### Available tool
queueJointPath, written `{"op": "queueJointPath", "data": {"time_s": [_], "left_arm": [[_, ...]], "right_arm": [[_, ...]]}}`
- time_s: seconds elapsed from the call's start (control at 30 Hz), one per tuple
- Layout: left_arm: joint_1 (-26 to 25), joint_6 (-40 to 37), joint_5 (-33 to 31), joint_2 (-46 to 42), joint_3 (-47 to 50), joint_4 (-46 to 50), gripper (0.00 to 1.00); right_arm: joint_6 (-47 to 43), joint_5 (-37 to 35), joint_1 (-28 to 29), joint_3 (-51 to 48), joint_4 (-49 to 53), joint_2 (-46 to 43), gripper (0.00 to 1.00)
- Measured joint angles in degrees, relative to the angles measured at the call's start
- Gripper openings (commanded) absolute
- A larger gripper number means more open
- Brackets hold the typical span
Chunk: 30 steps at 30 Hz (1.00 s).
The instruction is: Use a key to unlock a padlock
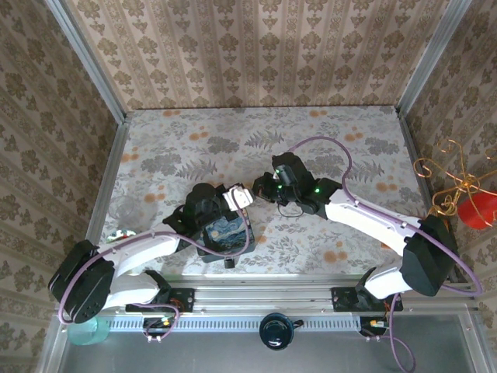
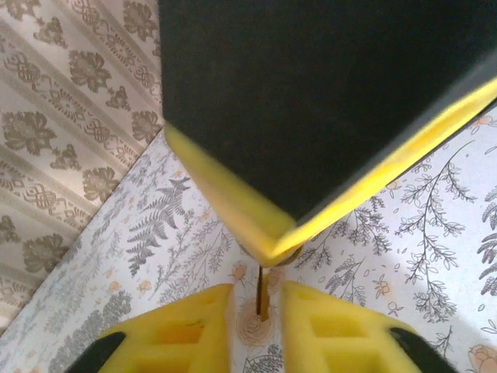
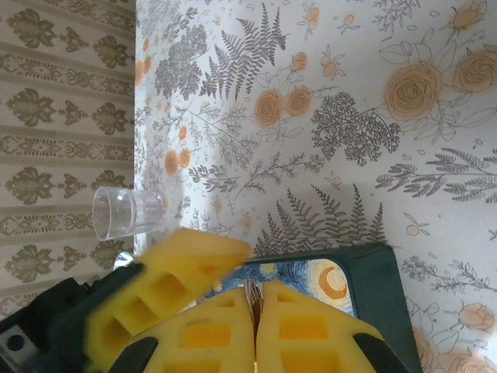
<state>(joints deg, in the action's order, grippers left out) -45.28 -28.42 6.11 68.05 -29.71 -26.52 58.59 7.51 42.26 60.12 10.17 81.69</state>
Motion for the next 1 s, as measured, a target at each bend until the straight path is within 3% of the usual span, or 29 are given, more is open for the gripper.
{"op": "queueJointPath", "data": {"time_s": [0.1,0.33,0.5,0.67,1.0], "left_arm": [[1.77,6.88,1.29,-5.81,1.01,0.68,0.49],[9.2,27.65,9.33,-17.35,1.29,-1.27,0.51],[13.18,43.08,15.96,-15.96,1.29,-2.69,0.47],[13.55,55.69,19.65,-12.96,1.31,-9.14,0.5],[13.68,70.42,21.79,-7.21,1.6,-19.63,0.48]], "right_arm": [[-2.67,-0.26,0.0,-3.17,-4.39,-2.03,0.0],[-6.95,-0.85,0.02,-8.94,-19.78,-6.19,0.0],[-8.41,-1.77,0.37,-13.86,-33.55,-6.21,0.0],[-9.4,-3.1,1.25,-16.63,-43.74,-5.49,0.0],[-9.44,-4.11,1.75,-18.62,-58.16,-1.6,0.0]]}}
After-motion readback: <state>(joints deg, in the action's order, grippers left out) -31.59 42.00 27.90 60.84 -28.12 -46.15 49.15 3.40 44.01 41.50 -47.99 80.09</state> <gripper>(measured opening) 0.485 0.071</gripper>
